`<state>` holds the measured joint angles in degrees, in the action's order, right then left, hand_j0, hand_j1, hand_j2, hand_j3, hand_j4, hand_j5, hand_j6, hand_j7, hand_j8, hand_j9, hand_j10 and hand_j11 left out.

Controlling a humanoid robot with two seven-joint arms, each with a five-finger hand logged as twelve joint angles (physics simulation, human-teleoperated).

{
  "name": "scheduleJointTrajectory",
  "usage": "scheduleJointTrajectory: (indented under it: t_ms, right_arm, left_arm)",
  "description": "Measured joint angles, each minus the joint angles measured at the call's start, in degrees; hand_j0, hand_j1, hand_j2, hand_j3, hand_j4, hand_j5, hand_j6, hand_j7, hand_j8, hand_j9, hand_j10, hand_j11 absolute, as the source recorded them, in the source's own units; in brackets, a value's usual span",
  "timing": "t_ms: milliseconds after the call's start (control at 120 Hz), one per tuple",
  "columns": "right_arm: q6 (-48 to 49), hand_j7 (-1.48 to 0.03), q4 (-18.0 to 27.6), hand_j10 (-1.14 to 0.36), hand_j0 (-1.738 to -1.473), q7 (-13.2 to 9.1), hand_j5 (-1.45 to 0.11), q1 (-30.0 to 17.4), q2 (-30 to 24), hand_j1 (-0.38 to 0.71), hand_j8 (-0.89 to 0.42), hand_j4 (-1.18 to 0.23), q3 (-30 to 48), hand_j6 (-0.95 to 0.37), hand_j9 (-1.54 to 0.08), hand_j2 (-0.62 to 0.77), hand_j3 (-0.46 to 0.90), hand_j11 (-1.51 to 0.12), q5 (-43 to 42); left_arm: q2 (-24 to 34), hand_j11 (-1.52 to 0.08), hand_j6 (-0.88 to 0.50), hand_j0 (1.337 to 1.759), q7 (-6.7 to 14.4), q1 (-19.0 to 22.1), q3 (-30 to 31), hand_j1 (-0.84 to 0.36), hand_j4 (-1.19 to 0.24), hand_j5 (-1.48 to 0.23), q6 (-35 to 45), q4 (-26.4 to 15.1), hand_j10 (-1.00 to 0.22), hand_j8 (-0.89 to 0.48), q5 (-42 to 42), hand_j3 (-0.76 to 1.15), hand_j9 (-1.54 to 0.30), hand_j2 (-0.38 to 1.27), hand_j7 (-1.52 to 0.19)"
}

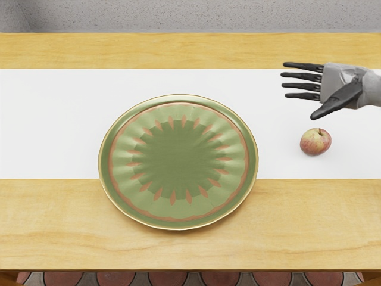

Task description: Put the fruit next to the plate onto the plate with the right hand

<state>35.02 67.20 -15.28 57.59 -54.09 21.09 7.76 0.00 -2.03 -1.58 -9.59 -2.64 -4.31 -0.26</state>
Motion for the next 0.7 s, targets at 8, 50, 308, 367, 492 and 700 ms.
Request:
scheduleJointTrajectory:
  t_ms: [8,50,308,367,492,700]
  right_arm:
    - [0.00,-0.05,0.02,-0.03,-1.658,-0.02,-0.05,0.02,0.06,-0.31,-0.03,-0.03,0.01,-0.03,-0.05,-0.01,0.00,-0.05,0.00]
    - [0.00,-0.05,0.09,-0.03,-1.658,-0.11,-0.05,0.23,0.23,-0.31,-0.03,-0.03,0.06,-0.03,-0.05,-0.01,0.00,-0.05,-0.04]
    - [0.01,-0.05,4.54,-0.04,-1.658,0.08,-0.05,1.86,-1.83,-0.31,-0.04,-0.04,3.22,-0.03,-0.05,-0.01,0.00,-0.05,-7.62]
    - [0.00,-0.05,10.06,-0.04,-1.658,0.19,-0.05,1.89,-4.27,-0.31,-0.04,-0.04,5.34,-0.04,-0.05,-0.01,0.00,-0.05,-14.13]
    - [-6.27,-0.05,21.23,-0.04,-1.658,0.64,-0.05,1.65,-8.74,-0.30,-0.04,-0.04,6.76,-0.04,-0.05,-0.01,0.00,-0.05,-28.19]
    - [-22.13,-0.05,28.51,-0.04,-1.658,0.79,-0.05,0.97,-10.96,-0.31,-0.04,-0.04,0.48,-0.04,-0.05,-0.01,0.00,-0.05,-41.72]
  left_arm:
    - [0.00,-0.32,-0.25,1.658,0.00,0.00,0.00,0.05,-0.25,-0.32,0.00,0.00,-0.25,-0.25,0.00,0.00,-0.32,0.05,-0.32]
    - [0.00,-0.32,-0.25,1.658,0.00,0.00,0.00,0.05,-0.25,-0.32,0.00,0.00,-0.25,-0.25,0.00,0.00,-0.32,0.05,-0.32]
    - [0.00,-0.32,-0.25,1.658,0.00,0.00,0.00,0.05,-0.25,-0.32,0.00,0.00,-0.25,-0.25,0.00,0.00,-0.32,0.05,-0.32]
    - [0.00,-0.32,-0.25,1.658,0.00,0.00,0.00,0.05,-0.25,-0.32,0.00,0.00,-0.25,-0.25,0.00,0.00,-0.32,0.05,-0.32]
    - [0.00,-0.32,-0.25,1.658,0.00,0.00,0.00,0.05,-0.25,-0.32,0.00,0.00,-0.25,-0.25,0.00,0.00,-0.32,0.05,-0.32]
    - [0.00,-0.32,-0.25,1.658,0.00,0.00,0.00,0.05,-0.25,-0.32,0.00,0.00,-0.25,-0.25,0.00,0.00,-0.32,0.05,-0.32]
